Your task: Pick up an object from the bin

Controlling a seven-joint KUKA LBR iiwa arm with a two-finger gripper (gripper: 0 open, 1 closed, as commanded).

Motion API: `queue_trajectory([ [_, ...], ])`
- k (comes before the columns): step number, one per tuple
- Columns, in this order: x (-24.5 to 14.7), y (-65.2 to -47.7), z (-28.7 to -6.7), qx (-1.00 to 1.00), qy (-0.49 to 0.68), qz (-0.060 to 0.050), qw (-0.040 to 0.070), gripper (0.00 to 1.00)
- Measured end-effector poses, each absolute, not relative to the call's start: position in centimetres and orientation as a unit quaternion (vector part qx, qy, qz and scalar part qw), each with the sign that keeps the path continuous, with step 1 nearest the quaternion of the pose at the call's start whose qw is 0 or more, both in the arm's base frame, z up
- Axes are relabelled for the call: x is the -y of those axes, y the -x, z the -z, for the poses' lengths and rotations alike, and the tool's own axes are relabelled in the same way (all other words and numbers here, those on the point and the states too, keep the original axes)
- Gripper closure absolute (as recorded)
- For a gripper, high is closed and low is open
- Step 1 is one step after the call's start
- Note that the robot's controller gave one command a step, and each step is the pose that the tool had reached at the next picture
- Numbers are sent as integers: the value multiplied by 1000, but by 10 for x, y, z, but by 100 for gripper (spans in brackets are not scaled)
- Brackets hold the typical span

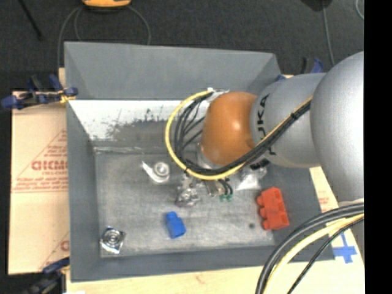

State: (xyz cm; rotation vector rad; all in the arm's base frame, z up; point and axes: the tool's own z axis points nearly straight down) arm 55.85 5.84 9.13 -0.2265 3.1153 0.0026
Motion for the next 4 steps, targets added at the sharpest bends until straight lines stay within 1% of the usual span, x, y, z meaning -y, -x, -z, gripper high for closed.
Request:
queue_trajectory([
  [1, -58, -555, -88, -997, 73, 0, 2, 0],
  [2, -73, -555, -79, -980, 197, 1, 5, 0],
  [3, -78, -566, -85, -996, 92, -1, 2, 0],
  [4, -84, -575, -90, -999, -50, -1, 3, 0],
])
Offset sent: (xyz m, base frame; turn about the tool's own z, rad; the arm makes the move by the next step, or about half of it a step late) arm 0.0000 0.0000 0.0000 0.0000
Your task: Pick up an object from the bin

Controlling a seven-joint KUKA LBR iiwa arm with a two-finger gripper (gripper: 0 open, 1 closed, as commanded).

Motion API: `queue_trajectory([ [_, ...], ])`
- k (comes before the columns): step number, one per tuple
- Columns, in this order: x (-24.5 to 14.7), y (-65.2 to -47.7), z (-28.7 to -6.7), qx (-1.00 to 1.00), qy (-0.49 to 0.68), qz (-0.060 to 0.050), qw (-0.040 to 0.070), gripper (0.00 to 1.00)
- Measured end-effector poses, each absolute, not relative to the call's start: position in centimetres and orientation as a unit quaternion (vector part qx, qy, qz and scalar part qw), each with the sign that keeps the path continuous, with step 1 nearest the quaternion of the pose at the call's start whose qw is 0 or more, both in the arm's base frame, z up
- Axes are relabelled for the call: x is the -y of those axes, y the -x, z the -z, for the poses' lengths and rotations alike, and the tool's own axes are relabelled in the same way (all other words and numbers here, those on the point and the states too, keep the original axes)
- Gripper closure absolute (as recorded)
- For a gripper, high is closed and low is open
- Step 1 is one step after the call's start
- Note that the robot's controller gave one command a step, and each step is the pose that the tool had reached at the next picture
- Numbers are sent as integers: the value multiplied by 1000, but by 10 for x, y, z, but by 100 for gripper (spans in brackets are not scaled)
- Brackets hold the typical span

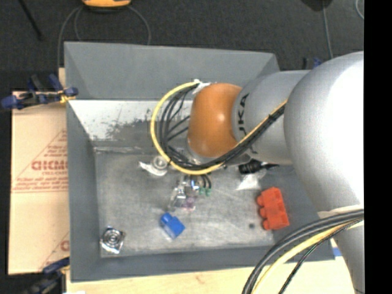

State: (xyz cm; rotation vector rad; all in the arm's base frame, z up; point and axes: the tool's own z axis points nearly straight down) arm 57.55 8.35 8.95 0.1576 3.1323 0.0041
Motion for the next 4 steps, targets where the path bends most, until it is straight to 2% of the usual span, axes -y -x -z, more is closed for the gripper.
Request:
queue_trajectory([
  [1, -59, -609, -83, -978, -209, -1, 2, 0],
  [2, -88, -646, -77, -980, -197, 0, 3, 0],
  [3, -104, -638, -78, -994, -107, -1, 11, 0],
  [4, -105, -637, -80, -994, -106, -1, 7, 100],
])
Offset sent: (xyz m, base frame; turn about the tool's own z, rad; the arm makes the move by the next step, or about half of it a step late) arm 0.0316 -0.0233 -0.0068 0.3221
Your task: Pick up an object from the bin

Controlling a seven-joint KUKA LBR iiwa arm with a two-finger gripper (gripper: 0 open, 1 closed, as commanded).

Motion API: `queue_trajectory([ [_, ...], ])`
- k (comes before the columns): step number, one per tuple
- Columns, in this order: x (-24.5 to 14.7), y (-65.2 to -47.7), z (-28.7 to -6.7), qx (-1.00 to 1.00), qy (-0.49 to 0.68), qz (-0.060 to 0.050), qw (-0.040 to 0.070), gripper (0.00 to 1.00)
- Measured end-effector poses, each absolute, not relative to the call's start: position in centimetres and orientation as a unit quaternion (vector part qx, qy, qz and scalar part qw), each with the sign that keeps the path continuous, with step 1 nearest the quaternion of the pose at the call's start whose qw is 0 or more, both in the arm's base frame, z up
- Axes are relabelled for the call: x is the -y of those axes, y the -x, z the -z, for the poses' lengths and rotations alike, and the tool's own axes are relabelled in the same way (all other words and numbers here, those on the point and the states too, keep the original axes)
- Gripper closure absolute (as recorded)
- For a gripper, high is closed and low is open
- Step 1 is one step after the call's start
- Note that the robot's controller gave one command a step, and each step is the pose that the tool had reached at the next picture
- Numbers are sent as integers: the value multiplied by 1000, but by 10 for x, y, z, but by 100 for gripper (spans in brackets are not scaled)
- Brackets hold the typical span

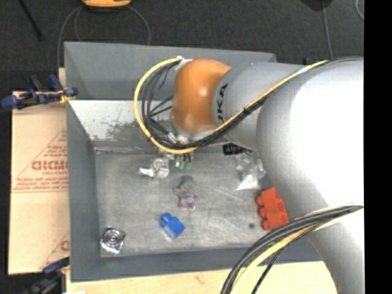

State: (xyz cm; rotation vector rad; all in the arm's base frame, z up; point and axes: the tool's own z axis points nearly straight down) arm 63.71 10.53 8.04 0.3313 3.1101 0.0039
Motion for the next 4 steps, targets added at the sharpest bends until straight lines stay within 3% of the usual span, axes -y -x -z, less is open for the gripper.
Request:
queue_trajectory([
  [1, -106, -629, -83, -993, 118, 1, 3, 100],
  [2, -111, -639, -89, -997, 83, -2, 3, 100],
  [3, -129, -651, -192, -996, 93, 0, 7, 100],
  [4, -127, -655, -228, -994, 111, 1, 5, 100],
])
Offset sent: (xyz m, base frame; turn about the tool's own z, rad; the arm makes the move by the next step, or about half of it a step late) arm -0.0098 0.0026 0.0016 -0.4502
